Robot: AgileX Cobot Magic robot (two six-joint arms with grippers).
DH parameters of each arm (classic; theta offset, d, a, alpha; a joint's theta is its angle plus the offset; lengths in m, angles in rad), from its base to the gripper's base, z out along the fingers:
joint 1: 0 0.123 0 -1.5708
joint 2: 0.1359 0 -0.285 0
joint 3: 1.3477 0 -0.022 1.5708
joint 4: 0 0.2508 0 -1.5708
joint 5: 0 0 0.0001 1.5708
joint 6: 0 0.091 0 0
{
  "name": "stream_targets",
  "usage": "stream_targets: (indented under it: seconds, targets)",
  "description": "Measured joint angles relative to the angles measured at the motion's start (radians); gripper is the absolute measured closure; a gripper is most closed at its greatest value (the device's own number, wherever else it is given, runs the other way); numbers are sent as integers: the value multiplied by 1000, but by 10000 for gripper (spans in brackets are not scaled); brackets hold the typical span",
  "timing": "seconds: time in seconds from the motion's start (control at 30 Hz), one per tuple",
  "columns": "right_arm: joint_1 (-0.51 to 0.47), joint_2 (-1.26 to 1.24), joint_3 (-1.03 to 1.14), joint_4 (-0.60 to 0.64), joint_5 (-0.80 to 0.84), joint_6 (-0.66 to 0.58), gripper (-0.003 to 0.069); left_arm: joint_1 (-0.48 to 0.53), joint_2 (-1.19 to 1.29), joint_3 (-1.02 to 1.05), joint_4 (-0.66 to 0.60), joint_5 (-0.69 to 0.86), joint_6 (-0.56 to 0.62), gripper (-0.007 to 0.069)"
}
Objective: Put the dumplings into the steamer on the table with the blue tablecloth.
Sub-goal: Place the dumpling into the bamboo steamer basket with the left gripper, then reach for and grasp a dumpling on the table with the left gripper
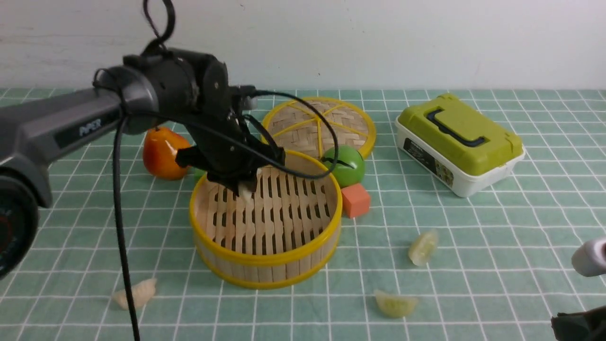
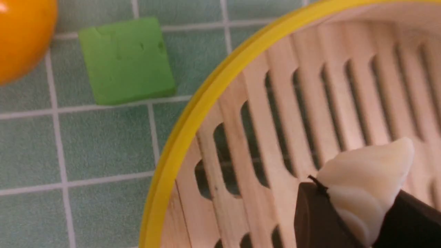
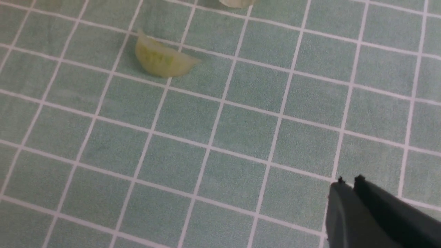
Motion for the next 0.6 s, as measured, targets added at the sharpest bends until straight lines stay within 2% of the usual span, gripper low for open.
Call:
stream_targets:
  seconds: [0.13, 0.27, 0.33, 0.43, 0.5, 0.6]
  targets:
    - [0, 0, 0, 16, 0, 0, 618, -1, 31, 1, 16, 8, -86, 311]
    - [0, 0, 0, 19, 0, 0, 618, -1, -36, -18, 33, 114, -71, 202]
    - [0, 0, 0, 21, 0, 0, 618, -1, -97, -25, 45, 177, -38, 188]
    - [0, 0, 0, 34, -1, 0, 618, -1, -246, -12, 59, 326, 71, 185]
    - [0, 0, 0, 42, -2, 0, 617, 0, -315, 41, 53, 358, 148, 189]
    - [0, 0, 0, 61, -3, 0, 615, 19, -396, 227, 16, 375, 279, 201]
